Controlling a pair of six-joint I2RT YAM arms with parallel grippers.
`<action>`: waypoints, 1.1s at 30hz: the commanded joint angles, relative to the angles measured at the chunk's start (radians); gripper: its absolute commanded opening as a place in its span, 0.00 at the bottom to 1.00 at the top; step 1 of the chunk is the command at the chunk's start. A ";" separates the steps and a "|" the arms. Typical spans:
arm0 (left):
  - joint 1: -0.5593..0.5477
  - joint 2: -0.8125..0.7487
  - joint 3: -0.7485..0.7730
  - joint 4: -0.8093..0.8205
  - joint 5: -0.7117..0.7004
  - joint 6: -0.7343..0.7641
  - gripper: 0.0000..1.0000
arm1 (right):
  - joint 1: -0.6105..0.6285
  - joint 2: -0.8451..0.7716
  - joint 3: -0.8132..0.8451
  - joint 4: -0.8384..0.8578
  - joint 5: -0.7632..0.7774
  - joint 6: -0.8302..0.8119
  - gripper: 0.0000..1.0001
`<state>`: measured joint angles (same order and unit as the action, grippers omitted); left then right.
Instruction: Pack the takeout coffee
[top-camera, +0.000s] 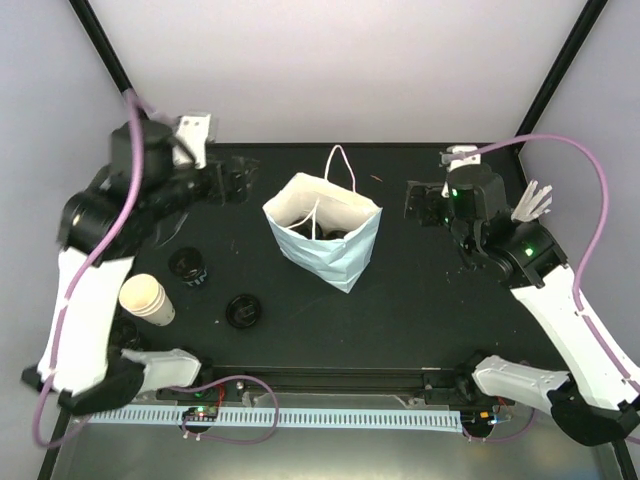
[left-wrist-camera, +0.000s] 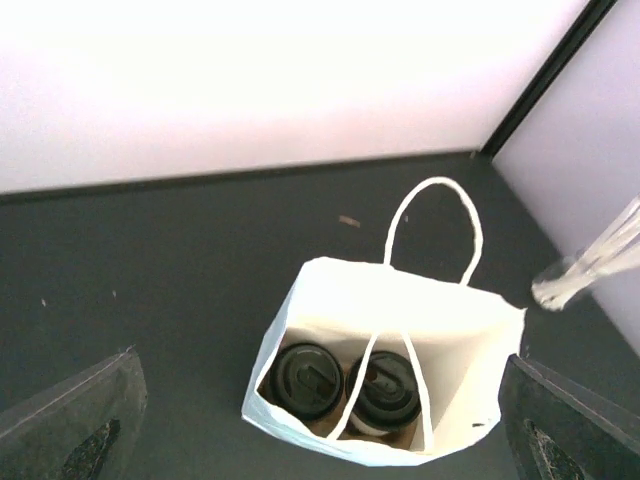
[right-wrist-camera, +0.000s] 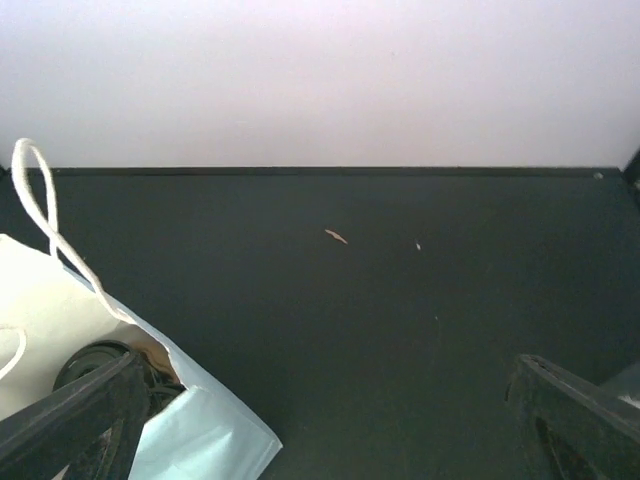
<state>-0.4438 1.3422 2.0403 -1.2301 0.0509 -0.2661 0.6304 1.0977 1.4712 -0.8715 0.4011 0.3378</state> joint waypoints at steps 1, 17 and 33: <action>0.008 -0.179 -0.191 0.192 -0.057 -0.032 0.99 | -0.007 -0.077 -0.018 -0.088 0.064 0.133 1.00; 0.008 -0.645 -0.882 0.418 -0.147 -0.012 0.99 | -0.080 -0.248 -0.325 -0.027 0.027 0.160 1.00; 0.009 -0.769 -1.190 0.520 -0.191 0.037 0.99 | -0.305 0.056 -0.129 -0.283 -0.010 0.236 0.99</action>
<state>-0.4397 0.6037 0.8974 -0.7773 -0.1146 -0.2546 0.3828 1.1282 1.3323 -1.0931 0.3584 0.5587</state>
